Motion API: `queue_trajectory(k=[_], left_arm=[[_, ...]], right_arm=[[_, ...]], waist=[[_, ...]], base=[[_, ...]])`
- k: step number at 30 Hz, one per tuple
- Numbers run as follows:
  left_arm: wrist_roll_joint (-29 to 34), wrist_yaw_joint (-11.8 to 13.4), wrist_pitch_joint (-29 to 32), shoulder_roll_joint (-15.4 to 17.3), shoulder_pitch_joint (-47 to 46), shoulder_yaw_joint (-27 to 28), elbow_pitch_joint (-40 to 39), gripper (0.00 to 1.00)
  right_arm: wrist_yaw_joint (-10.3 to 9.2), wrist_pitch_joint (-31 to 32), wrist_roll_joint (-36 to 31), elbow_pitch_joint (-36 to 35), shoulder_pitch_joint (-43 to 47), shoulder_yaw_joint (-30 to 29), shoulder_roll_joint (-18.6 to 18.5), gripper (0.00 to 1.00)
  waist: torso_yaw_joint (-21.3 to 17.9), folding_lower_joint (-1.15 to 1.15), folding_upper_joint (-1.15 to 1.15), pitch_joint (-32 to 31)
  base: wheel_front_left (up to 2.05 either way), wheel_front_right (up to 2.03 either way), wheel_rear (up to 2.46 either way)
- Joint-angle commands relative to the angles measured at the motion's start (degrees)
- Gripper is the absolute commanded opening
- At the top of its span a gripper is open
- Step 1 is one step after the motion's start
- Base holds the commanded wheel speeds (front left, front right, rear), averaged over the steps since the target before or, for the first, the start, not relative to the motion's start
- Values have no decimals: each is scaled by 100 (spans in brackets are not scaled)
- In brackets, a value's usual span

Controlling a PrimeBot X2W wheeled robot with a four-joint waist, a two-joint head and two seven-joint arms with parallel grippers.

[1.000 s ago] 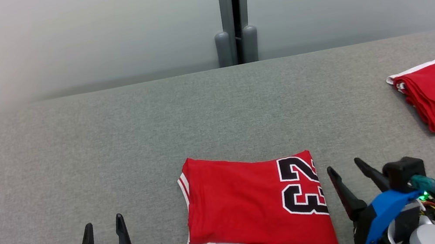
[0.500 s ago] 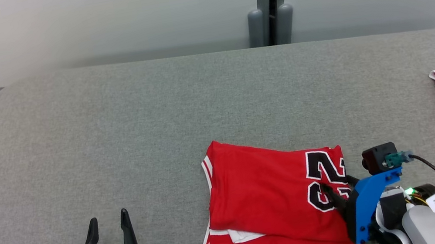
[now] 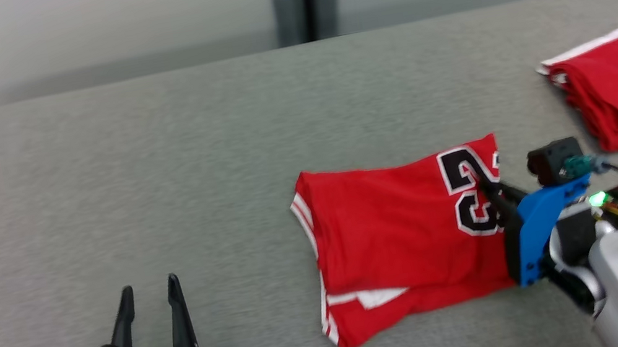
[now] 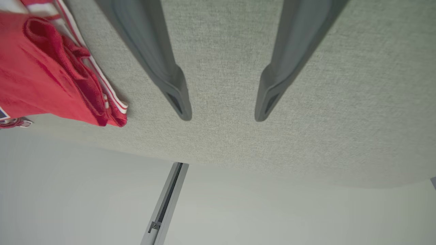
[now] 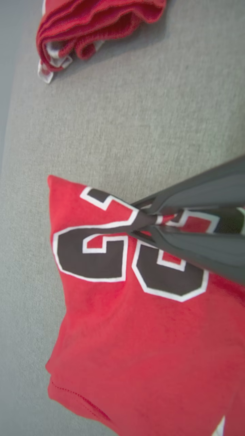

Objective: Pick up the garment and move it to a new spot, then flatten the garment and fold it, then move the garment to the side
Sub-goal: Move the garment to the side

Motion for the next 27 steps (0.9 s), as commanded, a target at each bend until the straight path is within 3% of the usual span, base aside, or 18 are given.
queue_trajectory(k=[1,7,14,20,27], left_arm=[[50,-13,-15,33,-97,8,-58,100],[195,-42,-3,146,-331,-61,-184,100],[341,-72,212,356,-656,-195,-335,100],[393,-108,358,408,-853,-358,-419,100],[362,-60,355,439,-866,-373,-455,100]], right_arm=[[-1,-5,-44,-98,-107,-20,-130,0],[-1,6,-35,-573,-261,-179,-488,0],[-1,-123,36,-970,-341,-394,-424,0],[-1,-176,26,-1065,-522,-428,-372,0],[-1,133,-154,-1188,-1281,-195,-823,0]], waist=[[-222,0,0,-9],[-1092,0,0,392],[-1834,0,0,846],[-1854,0,0,1028],[-1444,0,0,1113]], base=[[0,0,0],[0,0,0],[0,0,0],[0,0,0],[0,0,0]])
